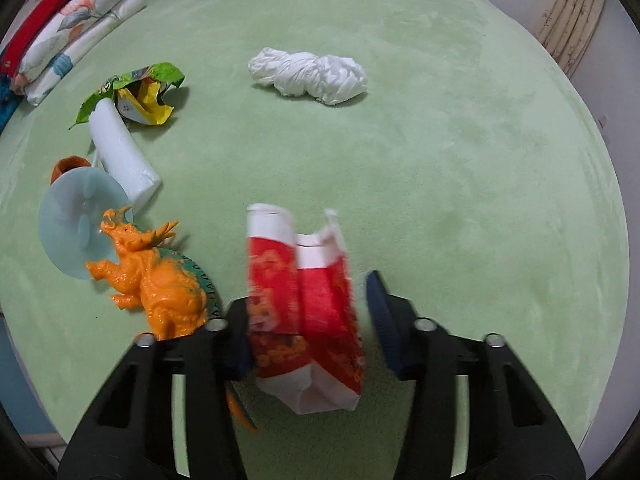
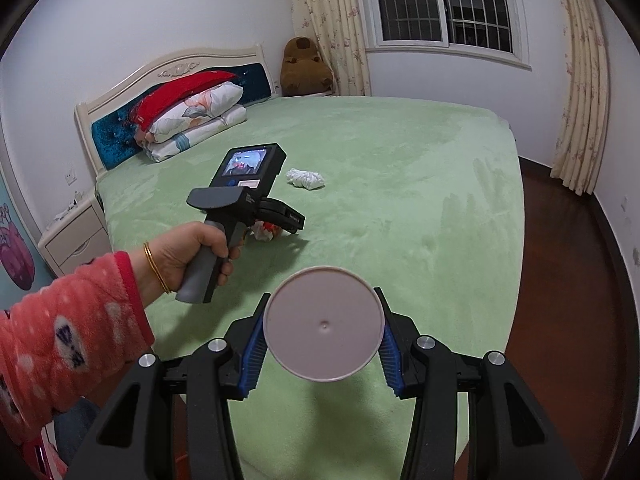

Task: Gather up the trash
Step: 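Grasp the red-and-white wrapper with the left gripper, then carry the wrapper and pink cup over the orange bucket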

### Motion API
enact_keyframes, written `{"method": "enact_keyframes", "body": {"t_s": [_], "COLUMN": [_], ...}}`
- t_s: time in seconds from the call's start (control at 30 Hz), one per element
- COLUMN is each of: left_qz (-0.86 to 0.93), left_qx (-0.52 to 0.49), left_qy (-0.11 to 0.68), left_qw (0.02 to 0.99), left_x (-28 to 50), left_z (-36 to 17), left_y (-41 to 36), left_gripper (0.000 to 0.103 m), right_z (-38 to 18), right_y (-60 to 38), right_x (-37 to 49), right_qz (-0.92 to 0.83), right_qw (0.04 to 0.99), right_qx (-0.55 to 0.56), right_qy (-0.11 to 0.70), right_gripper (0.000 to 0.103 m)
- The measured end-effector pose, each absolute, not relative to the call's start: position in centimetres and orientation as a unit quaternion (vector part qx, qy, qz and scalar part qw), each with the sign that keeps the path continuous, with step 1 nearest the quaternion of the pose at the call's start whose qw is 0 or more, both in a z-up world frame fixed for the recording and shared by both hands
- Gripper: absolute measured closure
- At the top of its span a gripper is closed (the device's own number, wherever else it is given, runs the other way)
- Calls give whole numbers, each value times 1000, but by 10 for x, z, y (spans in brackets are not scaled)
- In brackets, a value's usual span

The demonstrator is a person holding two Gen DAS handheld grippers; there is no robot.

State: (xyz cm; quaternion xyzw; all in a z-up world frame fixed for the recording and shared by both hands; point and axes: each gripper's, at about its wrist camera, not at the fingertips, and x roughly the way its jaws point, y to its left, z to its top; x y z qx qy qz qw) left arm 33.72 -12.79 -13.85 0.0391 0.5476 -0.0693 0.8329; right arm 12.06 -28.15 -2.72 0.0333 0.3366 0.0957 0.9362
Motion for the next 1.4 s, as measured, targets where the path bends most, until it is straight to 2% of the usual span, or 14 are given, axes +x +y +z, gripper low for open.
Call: {"method": "enact_keyframes", "body": {"t_s": [0.17,0.5,0.73,0.9,1.23,1.4], "left_qz": [-77,-111,-125,-141,-159,-165], "left_qx": [39,63,83,91,90,87], "left_qy": [540,488,429,403,423,474], "left_qw": [837,863,891,900,887,861], "left_x": [327,278,185,112,3,-32], "left_z": [-128,-79,-33,-23,-56,-97], "left_y": [-122,-104,-66,-34,5,12], "left_gripper": [76,77,77,77,77,77], "right_z": [-26,-21,-15,-16,-39,-73], "right_y": [-281,-273,-254,-234,-192,-166], "right_x": [121,107,88,65,20,0], "right_qz": [94,105,115,135,193,220], "right_qw": [937,939,938,934,913,889], "right_qx": [35,30,12,-4,-31,-48], "right_qy": [334,326,326,329,359,398], "right_gripper": [55,55,55,55,55,55]}}
